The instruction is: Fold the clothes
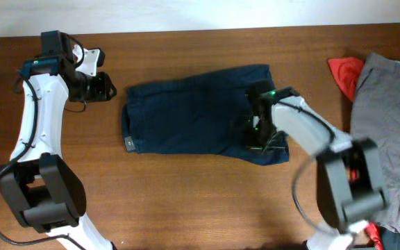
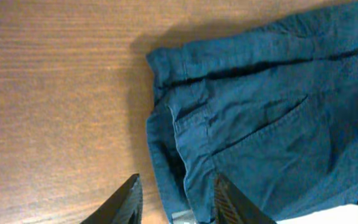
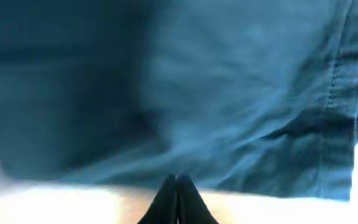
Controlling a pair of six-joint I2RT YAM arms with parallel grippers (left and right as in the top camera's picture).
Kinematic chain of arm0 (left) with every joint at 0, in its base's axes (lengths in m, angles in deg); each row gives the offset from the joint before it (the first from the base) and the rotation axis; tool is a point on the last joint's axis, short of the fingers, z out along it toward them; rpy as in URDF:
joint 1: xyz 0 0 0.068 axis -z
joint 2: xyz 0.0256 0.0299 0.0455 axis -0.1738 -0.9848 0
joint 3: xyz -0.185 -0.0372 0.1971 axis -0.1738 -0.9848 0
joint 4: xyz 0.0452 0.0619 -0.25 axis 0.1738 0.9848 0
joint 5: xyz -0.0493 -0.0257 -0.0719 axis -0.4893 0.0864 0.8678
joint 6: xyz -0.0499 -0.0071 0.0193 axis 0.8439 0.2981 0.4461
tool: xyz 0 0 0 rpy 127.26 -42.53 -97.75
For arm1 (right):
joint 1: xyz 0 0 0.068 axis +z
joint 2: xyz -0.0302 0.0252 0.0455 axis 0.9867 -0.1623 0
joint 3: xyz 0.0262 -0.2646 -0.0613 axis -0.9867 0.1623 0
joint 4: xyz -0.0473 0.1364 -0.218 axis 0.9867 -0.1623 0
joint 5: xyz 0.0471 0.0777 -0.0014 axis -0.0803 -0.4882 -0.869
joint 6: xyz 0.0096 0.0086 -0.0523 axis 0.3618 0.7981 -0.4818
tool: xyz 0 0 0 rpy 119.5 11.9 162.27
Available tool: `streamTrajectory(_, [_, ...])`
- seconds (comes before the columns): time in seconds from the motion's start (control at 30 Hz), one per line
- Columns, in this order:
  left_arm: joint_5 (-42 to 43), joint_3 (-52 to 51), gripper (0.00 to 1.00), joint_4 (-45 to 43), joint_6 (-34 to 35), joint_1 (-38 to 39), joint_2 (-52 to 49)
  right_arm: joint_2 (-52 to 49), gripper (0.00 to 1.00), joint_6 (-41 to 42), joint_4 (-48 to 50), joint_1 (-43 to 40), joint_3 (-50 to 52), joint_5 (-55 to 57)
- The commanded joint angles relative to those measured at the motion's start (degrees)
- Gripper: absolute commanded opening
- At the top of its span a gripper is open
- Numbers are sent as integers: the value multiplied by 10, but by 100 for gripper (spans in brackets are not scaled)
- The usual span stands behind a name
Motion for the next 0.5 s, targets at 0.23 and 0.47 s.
streamTrajectory(0.23, [57,3,24,17,-51,24,8,109,23,-21,92,-60,-2,-3])
streamTrajectory(0.47, [15,2,3,23,-56,83,8,14,15,-69,128,-133,-2,-109])
